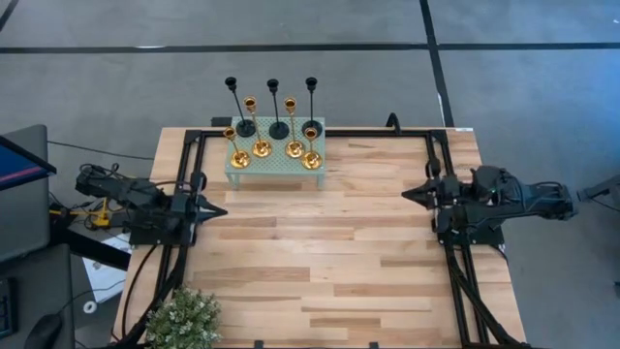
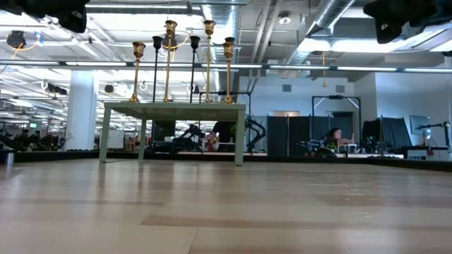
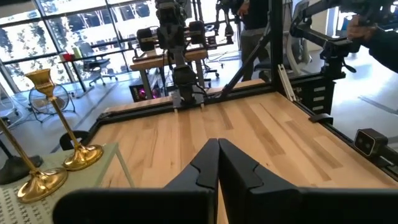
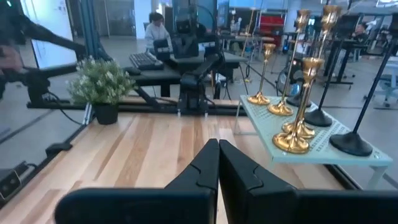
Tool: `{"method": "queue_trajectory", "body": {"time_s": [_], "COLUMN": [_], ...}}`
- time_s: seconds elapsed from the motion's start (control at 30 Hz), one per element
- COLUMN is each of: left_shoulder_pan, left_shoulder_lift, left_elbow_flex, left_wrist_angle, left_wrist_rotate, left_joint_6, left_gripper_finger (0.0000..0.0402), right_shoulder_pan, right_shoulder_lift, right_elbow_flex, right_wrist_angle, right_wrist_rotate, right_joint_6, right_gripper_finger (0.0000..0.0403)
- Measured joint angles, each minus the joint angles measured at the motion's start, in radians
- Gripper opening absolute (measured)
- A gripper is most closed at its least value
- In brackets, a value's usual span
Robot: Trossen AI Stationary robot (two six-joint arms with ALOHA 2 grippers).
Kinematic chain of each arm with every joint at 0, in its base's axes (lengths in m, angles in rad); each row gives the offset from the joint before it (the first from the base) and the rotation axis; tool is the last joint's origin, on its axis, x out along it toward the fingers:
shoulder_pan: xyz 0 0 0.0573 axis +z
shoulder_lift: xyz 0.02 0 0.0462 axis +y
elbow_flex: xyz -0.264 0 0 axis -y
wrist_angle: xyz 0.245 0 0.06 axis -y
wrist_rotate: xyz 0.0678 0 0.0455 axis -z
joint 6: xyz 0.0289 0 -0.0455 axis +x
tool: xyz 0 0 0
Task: Pick & Place candle stick holders
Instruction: Return to Home Position
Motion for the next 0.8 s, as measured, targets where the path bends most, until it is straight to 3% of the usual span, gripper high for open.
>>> {"method": "queue_trajectory", "body": {"time_s": [0.53, 0.8], "left_shoulder_pan": [0.0, 0.0], "left_shoulder_lift": [0.0, 0.0], "left_elbow_flex": [0.0, -0.003], "left_wrist_angle": [0.0, 0.004], "left_wrist_rotate": [0.001, 0.001], "left_joint_6": [0.02, 0.052], "left_gripper_finger": [0.0006, 0.0006], "right_shoulder_pan": [0.0, 0.0], "right_shoulder_lift": [-0.222, -0.22], "right_elbow_flex": [0.0, -0.024], "right_wrist_angle": [-0.125, -0.134], "right_wrist_rotate": [0.002, 0.051], "right_joint_6": [-0.008, -0.005], "right_gripper_finger": [0.0, 0.0]}}
